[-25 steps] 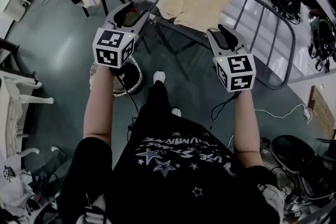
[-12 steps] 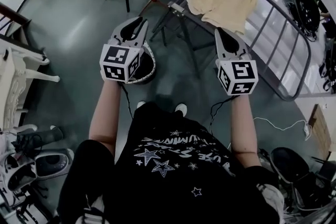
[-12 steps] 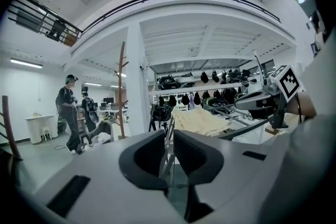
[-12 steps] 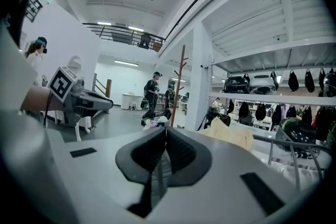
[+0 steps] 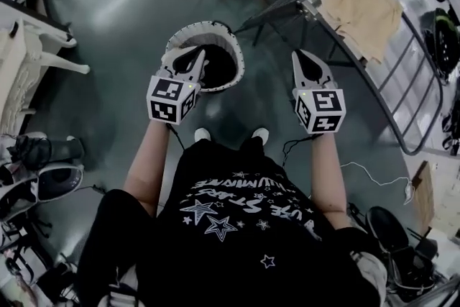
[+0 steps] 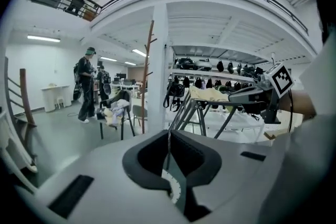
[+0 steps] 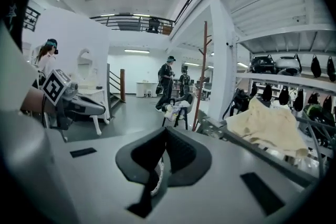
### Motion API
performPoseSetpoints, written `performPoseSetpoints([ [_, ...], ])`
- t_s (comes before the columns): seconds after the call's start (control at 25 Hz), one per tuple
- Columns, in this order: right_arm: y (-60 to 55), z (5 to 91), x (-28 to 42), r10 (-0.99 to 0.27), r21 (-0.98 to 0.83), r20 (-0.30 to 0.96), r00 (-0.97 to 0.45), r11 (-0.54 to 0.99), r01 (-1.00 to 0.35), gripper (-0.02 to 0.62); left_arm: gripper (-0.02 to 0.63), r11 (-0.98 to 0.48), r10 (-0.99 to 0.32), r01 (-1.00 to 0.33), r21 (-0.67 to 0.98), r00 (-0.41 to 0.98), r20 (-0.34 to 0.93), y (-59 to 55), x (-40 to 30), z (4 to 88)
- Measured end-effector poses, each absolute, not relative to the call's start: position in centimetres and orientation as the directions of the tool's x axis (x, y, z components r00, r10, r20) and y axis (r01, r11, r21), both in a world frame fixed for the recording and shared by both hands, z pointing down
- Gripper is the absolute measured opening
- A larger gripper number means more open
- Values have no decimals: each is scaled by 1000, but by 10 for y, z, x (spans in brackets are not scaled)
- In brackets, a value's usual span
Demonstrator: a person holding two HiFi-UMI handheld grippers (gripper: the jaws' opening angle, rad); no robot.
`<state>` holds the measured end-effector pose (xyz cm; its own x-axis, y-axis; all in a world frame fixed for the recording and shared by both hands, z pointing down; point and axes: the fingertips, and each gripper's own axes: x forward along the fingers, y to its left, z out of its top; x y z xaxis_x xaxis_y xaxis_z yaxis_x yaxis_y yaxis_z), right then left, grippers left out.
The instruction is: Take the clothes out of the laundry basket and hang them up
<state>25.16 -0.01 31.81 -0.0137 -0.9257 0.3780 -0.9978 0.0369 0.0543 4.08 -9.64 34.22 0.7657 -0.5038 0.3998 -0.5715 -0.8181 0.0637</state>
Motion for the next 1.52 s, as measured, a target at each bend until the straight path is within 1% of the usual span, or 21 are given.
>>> performPoseSetpoints([
  [0.16,-26,344,184,-900,49,428,-81,112,-992,9,32,-760,-529,-640,113,710,466,-100,-39,386],
  [0.36,-59,376,108,-854,35,495,-157,200,-979,9,32,-688,-553,-709,158,652,518,-107,-126,428],
  [0.6,-90,419,30,-781,2,580,-230,283,-959,9,32,-617,-585,-765,183,602,544,-123,-210,452],
  [0.76,-103,453,-5,-724,-8,640,-257,328,-945,9,32,-583,-586,-790,191,571,575,-125,-251,469],
  [0.92,-113,484,-20,-665,-38,687,-294,371,-928,11,32,-549,-578,-812,197,539,612,-127,-268,488],
  [1.08,-135,519,-18,-618,-67,712,-334,413,-908,11,34,-513,-575,-836,193,502,646,-135,-267,512],
  [1.32,-182,571,-9,-544,-104,747,-382,472,-875,9,34,-461,-558,-866,194,453,695,-165,-251,545],
  [1.52,-222,614,11,-498,-142,759,-419,501,-854,11,34,-468,-525,-863,188,444,726,-196,-223,580],
])
